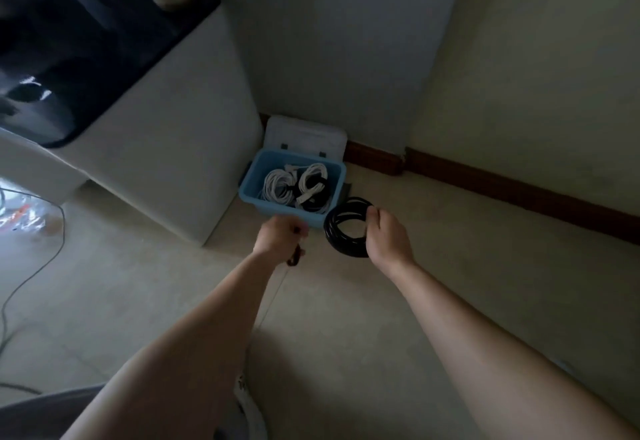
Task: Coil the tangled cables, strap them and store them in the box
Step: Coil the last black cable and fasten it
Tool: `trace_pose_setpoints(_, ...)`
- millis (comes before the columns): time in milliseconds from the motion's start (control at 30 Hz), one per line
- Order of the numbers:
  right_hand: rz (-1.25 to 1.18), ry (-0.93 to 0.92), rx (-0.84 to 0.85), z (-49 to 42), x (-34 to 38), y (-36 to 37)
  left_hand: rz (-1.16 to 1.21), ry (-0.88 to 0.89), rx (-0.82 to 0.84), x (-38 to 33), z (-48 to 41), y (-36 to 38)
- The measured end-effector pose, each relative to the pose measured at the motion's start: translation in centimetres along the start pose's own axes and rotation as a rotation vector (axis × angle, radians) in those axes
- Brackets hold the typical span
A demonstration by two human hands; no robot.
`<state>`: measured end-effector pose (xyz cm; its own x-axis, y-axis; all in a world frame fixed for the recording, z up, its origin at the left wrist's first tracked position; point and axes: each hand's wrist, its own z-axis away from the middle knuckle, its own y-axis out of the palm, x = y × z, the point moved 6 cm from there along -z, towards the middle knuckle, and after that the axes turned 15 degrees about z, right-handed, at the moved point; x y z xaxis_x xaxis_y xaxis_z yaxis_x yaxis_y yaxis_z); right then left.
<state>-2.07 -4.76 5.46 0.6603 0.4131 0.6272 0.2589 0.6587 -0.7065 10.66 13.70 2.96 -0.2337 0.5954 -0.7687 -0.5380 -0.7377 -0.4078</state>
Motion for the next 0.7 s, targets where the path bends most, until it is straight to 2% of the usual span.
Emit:
trace_pose_setpoints(100,-0.06,-0.069,-0.003,2.1,2.2,-4.4,0.256,0.037,0.087,-6.0,2.7,-0.4)
trace_pose_setpoints(267,-0.253,-0.156,-0.009,6.1,6.0,-12.2,0.44,0.203,0.129,-15.3,8.3,-1.6)
trace_pose_setpoints(367,-0.116,-0.247,-0.056,8.5,8.0,-17.6,0.394,0.384,0.072,-20.1,12.7,-3.5)
trace_pose_setpoints(467,0.192,-0.311,-0.123,10.7,9.7,-22.0,0.383,0.512,0.168,-24.1,17.3,-4.5)
trace_pose_setpoints(600,0.565,-0.302,-0.181,14.3,10.5,-24.7,0.624,0.52,0.254,-27.2,23.1,-5.3)
trace_pose_setpoints(700,0.617,-0.289,-0.236,16.8,10.0,-24.5,0.784,0.472,0.414,-28.1,26.4,-4.6)
